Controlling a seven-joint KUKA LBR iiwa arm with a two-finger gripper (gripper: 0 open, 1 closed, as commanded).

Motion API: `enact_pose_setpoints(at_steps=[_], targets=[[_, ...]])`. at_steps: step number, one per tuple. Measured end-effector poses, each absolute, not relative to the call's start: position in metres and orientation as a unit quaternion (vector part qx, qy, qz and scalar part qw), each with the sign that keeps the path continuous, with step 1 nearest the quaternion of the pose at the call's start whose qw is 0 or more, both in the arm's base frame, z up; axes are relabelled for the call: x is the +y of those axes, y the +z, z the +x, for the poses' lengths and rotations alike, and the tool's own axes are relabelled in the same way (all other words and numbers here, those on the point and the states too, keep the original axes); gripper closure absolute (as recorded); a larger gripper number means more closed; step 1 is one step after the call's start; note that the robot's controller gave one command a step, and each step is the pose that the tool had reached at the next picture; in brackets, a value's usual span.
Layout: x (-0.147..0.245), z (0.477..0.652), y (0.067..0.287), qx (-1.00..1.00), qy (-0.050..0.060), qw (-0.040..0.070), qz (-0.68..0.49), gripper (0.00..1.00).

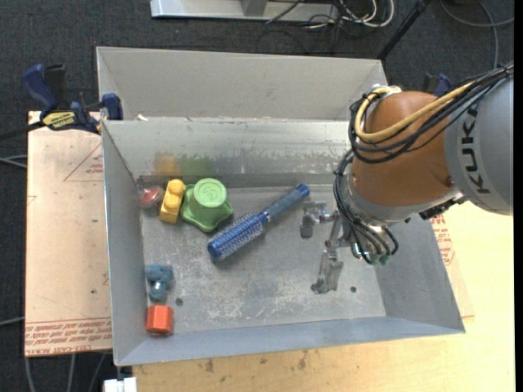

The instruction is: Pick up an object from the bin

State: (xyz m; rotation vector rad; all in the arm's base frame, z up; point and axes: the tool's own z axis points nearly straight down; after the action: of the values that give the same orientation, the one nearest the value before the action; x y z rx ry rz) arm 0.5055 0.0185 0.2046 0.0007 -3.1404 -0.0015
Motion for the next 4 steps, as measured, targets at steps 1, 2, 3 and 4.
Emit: enact_pose_setpoints(at_steps=[1, 2, 3, 4], targets=[[0.033, 0.58, 0.239, -0.999, -0.001, -0.006, -0.035, 0.0], [0.03, 0.615, 0.071, -1.0, 0.0, -0.002, -0.016, 0.0], [0.049, 0.633, 0.072, -0.999, -0.001, -0.004, -0.045, 0.0], [0.048, 0.632, 0.071, -0.999, -0.001, -0.001, -0.046, 1.0]])
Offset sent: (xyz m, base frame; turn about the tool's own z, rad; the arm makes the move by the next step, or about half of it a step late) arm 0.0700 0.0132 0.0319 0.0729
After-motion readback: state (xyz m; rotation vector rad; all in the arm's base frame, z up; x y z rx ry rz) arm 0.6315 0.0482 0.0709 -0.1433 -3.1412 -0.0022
